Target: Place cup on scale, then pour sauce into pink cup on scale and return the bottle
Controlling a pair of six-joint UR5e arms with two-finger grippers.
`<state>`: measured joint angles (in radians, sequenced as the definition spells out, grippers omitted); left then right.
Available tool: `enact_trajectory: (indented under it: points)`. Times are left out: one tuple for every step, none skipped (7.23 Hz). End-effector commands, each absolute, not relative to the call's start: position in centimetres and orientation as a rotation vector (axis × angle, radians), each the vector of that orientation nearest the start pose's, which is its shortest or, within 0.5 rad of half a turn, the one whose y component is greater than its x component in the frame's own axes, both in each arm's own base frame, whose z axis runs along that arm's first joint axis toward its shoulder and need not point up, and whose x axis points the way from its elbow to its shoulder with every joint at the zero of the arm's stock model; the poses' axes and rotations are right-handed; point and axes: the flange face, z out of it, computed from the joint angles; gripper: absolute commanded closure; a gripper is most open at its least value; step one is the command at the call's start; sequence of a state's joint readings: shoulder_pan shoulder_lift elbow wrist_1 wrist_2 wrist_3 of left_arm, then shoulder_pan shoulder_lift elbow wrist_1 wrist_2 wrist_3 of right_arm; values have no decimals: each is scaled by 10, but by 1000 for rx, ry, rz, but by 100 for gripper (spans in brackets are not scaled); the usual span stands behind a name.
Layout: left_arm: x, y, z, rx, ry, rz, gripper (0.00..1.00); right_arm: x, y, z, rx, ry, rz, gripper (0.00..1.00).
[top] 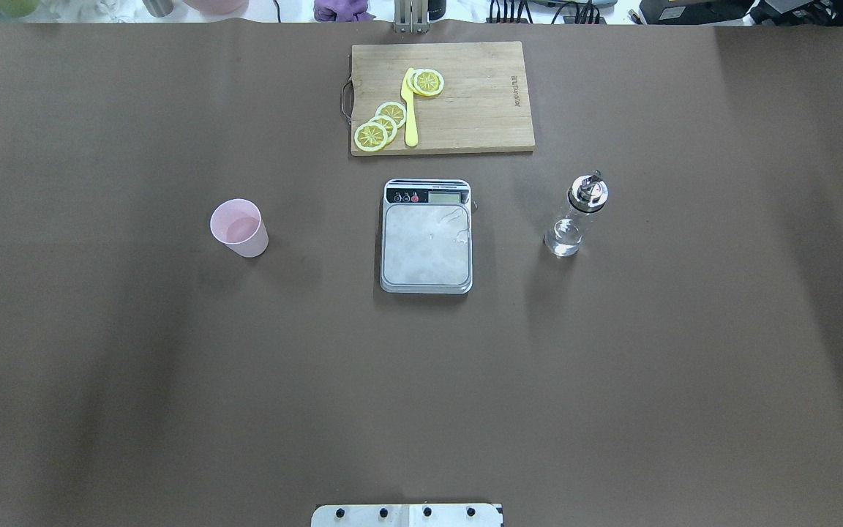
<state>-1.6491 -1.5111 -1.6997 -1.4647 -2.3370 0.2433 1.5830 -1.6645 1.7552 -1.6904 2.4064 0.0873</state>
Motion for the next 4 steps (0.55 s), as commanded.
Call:
enact_trajectory:
  points:
    - [-100, -457, 635, 87, 762, 141, 1, 65, -448, 616, -52, -835, 103, 0]
    - [-100, -457, 635, 87, 763, 140, 1, 65, -448, 616, -52, -834, 103, 0]
    - [-100, -457, 635, 88, 763, 142, 1, 65, -446, 618, -55, -836, 105, 0]
    - [-100, -457, 636, 87, 764, 141, 1, 66, -445, 618, -56, -840, 107, 0]
